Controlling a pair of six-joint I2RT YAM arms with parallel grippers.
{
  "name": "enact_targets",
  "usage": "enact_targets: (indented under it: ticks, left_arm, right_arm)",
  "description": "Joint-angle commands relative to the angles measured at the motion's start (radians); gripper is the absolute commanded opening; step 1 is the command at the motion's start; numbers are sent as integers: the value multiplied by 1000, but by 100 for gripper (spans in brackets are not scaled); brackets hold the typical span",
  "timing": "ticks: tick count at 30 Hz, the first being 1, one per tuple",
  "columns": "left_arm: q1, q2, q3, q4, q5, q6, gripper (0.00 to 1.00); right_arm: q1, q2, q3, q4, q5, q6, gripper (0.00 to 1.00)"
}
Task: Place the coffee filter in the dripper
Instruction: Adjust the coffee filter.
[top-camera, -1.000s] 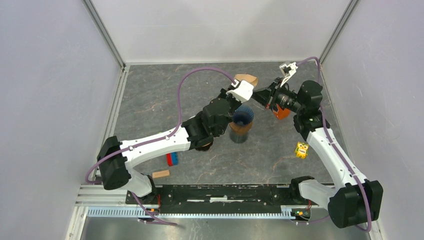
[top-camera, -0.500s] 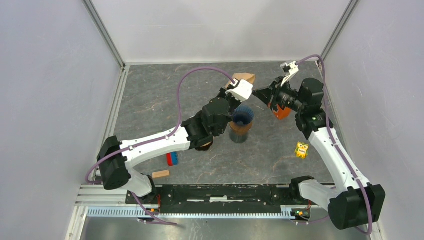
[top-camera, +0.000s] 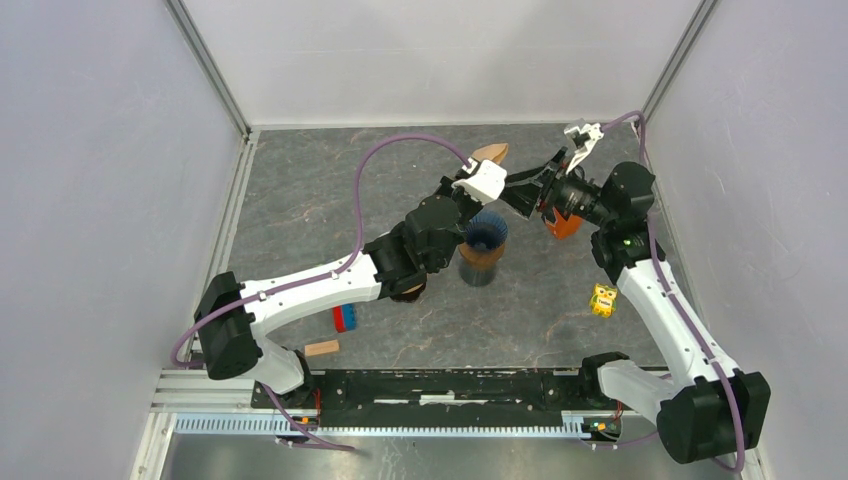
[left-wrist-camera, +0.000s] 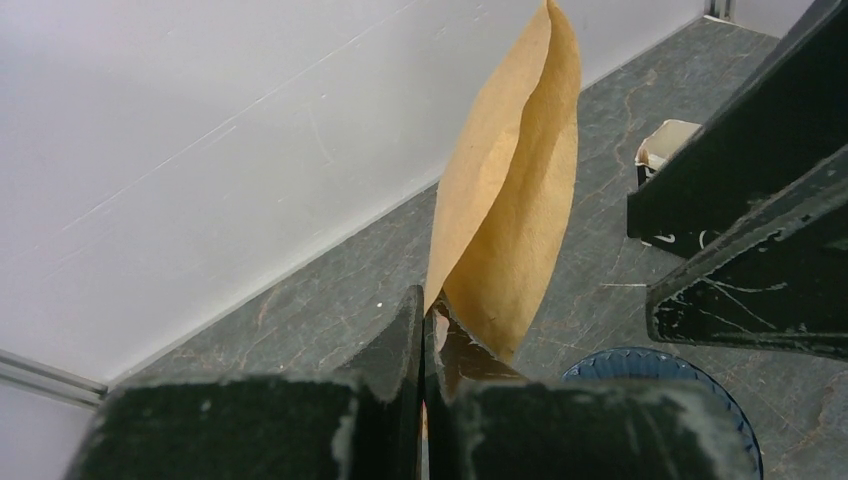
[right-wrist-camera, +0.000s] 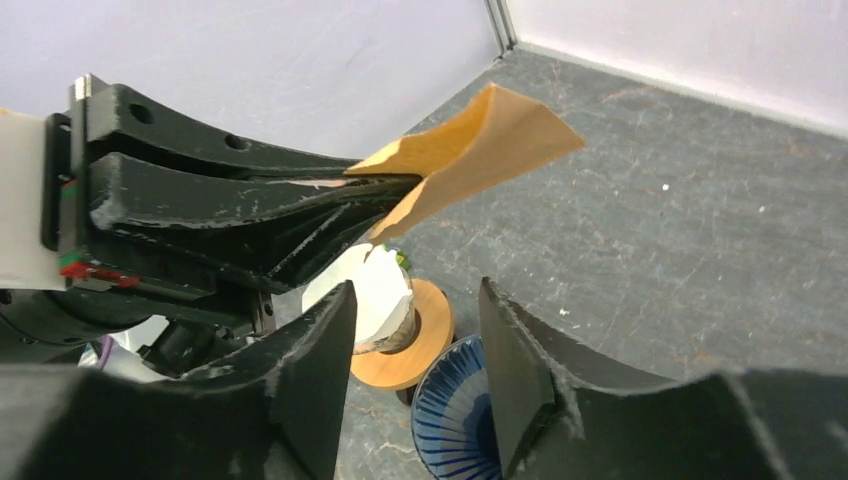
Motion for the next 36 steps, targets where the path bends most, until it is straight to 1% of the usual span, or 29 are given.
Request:
enact_targets:
  ticks: [1, 4, 14, 23, 32, 36]
  left_arm:
    - [0, 3, 10, 25, -7, -5, 2]
    - [-1, 3, 10, 26, -5, -5, 2]
    - [-7, 6, 6, 25, -1, 1, 2]
    - [-19, 14, 11, 26, -1, 6, 2]
    - [-29, 13, 11, 26, 2, 13, 2]
    - [-32, 11, 9, 26, 7, 19, 2]
  right_arm:
    - [-4, -18, 6, 109, -44, 75, 60]
    - [-6, -11, 12, 132, -47, 109, 65]
    - [-5, 35, 26, 203, -45, 185, 65]
    - [-5, 56, 36, 207, -36, 198, 63]
    - [-5, 78, 48, 186, -22, 185, 58]
    - [-5, 89, 54, 179, -18, 182, 57]
